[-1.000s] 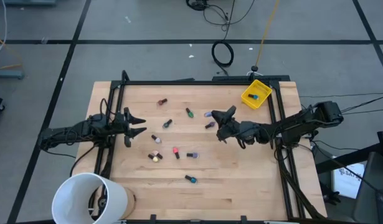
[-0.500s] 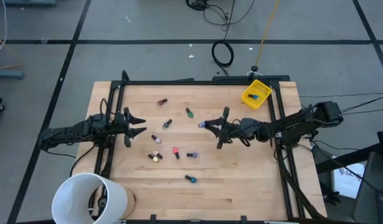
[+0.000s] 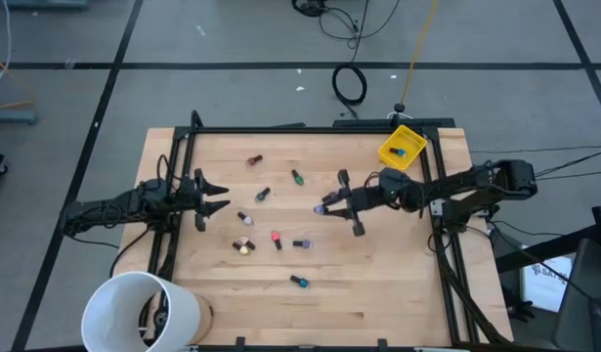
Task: Pick & Place Nail Polish
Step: Put the right light blue nail polish bottle into the yellow bin
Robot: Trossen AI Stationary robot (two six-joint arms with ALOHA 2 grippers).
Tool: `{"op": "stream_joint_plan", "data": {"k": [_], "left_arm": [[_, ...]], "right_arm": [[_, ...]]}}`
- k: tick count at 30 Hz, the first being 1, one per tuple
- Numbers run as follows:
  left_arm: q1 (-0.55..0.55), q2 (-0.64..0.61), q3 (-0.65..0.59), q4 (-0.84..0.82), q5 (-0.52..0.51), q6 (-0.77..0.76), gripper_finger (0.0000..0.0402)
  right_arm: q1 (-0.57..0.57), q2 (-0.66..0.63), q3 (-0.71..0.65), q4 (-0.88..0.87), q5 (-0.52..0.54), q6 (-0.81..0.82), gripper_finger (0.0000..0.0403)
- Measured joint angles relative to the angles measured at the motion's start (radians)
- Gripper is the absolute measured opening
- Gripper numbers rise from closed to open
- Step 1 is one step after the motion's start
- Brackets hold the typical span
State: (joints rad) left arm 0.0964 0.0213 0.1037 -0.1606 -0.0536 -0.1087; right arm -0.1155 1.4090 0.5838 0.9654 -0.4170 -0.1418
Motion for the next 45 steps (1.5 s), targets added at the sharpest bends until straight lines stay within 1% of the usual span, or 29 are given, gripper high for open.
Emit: {"op": "stream_joint_plan", "data": {"k": [3, 5, 10, 14, 16, 18, 21, 28, 32, 36, 45], "left_arm": [[0.000, 0.000, 0.000, 0.000, 0.000, 0.000, 0.0177], [0.000, 0.000, 0.000, 0.000, 0.000, 0.000, 0.0177], [0.000, 0.000, 0.000, 0.000, 0.000, 0.000, 0.0177], [0.000, 0.000, 0.000, 0.000, 0.000, 0.000, 0.0177], [0.000, 0.000, 0.000, 0.000, 0.000, 0.000, 0.0177], [0.000, 0.000, 0.000, 0.000, 0.000, 0.000, 0.0177], [0.000, 0.000, 0.000, 0.000, 0.000, 0.000, 0.0177], [0.000, 0.000, 0.000, 0.000, 0.000, 0.000, 0.0177], [0.000, 0.000, 0.000, 0.000, 0.000, 0.000, 0.0177], [0.000, 0.000, 0.000, 0.000, 0.000, 0.000, 0.0177], [0.000, 0.000, 0.000, 0.000, 0.000, 0.000, 0.0177]], "right_arm": [[-0.028, 0.000, 0.000, 0.042, -0.090, 0.106, 0.0057], [-0.044, 0.000, -0.002, 0.057, -0.127, 0.156, 0.0057], [-0.077, 0.000, -0.054, 0.113, -0.136, 0.186, 0.0057], [-0.119, -0.026, -0.138, 0.223, -0.129, 0.246, 0.0057], [-0.142, -0.057, -0.193, 0.277, -0.095, 0.264, 0.0057], [-0.162, -0.100, -0.249, 0.302, -0.036, 0.264, 0.0057], [-0.191, -0.180, -0.326, 0.304, 0.049, 0.255, 0.0057], [-0.251, -0.348, -0.465, 0.299, 0.197, 0.279, 0.0057], [-0.281, -0.411, -0.501, 0.258, 0.258, 0.286, 0.0057], [-0.305, -0.446, -0.506, 0.188, 0.338, 0.284, 0.0057], [-0.361, -0.459, -0.507, 0.010, 0.631, 0.223, 0.0057]]}}
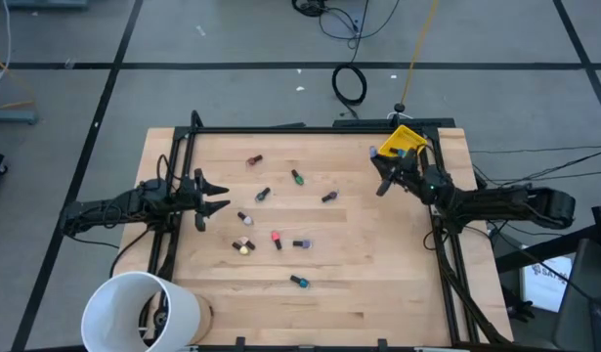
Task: Pick & Place Nail Polish
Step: Put the right light blue nail polish bottle into the yellow bin
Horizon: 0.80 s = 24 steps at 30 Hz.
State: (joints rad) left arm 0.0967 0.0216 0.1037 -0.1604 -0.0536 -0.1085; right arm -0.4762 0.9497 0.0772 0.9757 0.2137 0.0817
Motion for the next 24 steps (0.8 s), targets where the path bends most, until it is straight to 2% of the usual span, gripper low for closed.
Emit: {"op": "stream_joint_plan", "data": {"k": [7, 11, 17, 24], "left_arm": [[0.000, 0.000, 0.000, 0.000, 0.000, 0.000, 0.0177], [0.000, 0.000, 0.000, 0.000, 0.000, 0.000, 0.0177], [0.000, 0.000, 0.000, 0.000, 0.000, 0.000, 0.0177], [0.000, 0.000, 0.000, 0.000, 0.000, 0.000, 0.0177]], "right_arm": [[-0.086, 0.000, 0.009, -0.157, 0.157, 0.009, 0.0057], [-0.164, 0.000, 0.092, -0.353, 0.152, 0.010, 0.0057], [-0.286, 0.000, 0.277, -0.790, 0.151, -0.022, 0.0057], [-0.398, 0.000, 0.355, -1.010, 0.148, -0.046, 0.0057]]}}
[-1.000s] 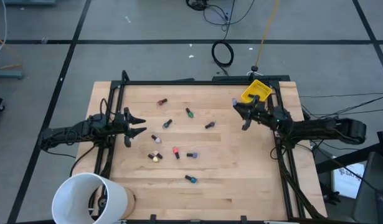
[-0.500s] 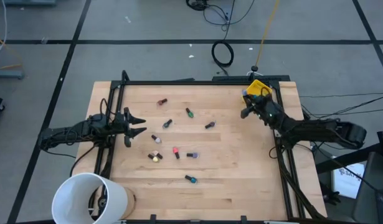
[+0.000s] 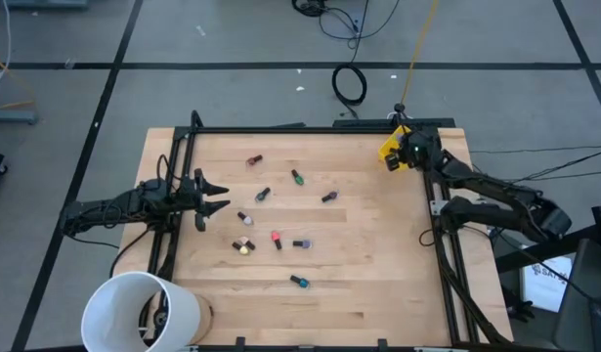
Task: Pick & Place Nail Polish
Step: Put the right light blue nail polish bottle into the yellow bin
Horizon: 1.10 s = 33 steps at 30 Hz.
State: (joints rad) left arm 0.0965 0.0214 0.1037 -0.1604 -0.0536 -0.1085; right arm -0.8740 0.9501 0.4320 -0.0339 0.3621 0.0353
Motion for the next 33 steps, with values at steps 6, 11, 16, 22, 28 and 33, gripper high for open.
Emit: {"op": "stream_joint_plan", "data": {"k": [6, 11, 16, 22, 28, 33], "left_arm": [[0.000, 0.000, 0.000, 0.000, 0.000, 0.000, 0.0177], [0.000, 0.000, 0.000, 0.000, 0.000, 0.000, 0.0177], [0.000, 0.000, 0.000, 0.000, 0.000, 0.000, 0.0177], [0.000, 0.000, 0.000, 0.000, 0.000, 0.000, 0.0177], [0.000, 0.000, 0.000, 0.000, 0.000, 0.000, 0.0177], [0.000, 0.000, 0.000, 0.000, 0.000, 0.000, 0.0177]], "right_arm": [[-0.036, 0.006, 0.000, -0.024, -0.080, -0.012, 0.0057], [-0.036, 0.018, 0.000, -0.047, -0.116, 0.004, 0.0057], [-0.036, 0.028, 0.000, -0.076, -0.158, 0.037, 0.0060], [-0.035, 0.029, 0.000, -0.114, -0.158, 0.058, 0.0069], [-0.035, 0.029, 0.000, -0.116, -0.158, 0.058, 0.0068], [-0.034, 0.029, 0.000, -0.116, -0.157, 0.084, 0.0082]]}}
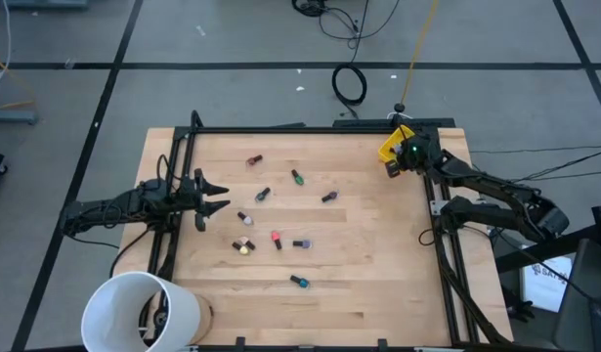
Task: Pick & Place Nail Polish
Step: Put the right light blue nail polish bottle into the yellow bin, then put the purple nail polish bottle into the yellow bin
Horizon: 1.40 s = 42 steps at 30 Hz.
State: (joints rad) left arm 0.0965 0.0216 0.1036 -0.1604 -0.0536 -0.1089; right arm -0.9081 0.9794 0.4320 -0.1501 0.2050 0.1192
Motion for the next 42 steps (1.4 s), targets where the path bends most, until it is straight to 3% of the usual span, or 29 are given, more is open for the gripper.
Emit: {"op": "stream_joint_plan", "data": {"k": [15, 22, 26, 28, 35, 42], "left_arm": [[0.000, 0.000, 0.000, 0.000, 0.000, 0.000, 0.0177], [0.000, 0.000, 0.000, 0.000, 0.000, 0.000, 0.0177], [0.000, 0.000, 0.000, 0.000, 0.000, 0.000, 0.0177], [0.000, 0.000, 0.000, 0.000, 0.000, 0.000, 0.0177], [0.000, 0.000, 0.000, 0.000, 0.000, 0.000, 0.0177], [0.000, 0.000, 0.000, 0.000, 0.000, 0.000, 0.0177]], "right_arm": [[0.000, -0.002, 0.000, 0.057, -0.022, -0.033, 0.0158], [0.027, -0.010, 0.000, 0.257, -0.323, -0.034, 0.0159], [0.104, -0.010, 0.000, 0.372, -0.531, -0.048, 0.0159], [0.167, -0.010, 0.000, 0.401, -0.577, -0.076, 0.0161], [0.455, 0.050, 0.000, 0.413, -0.467, -0.171, 0.0181], [0.678, 0.227, 0.000, 0.545, -0.313, -0.239, 0.0196]]}}
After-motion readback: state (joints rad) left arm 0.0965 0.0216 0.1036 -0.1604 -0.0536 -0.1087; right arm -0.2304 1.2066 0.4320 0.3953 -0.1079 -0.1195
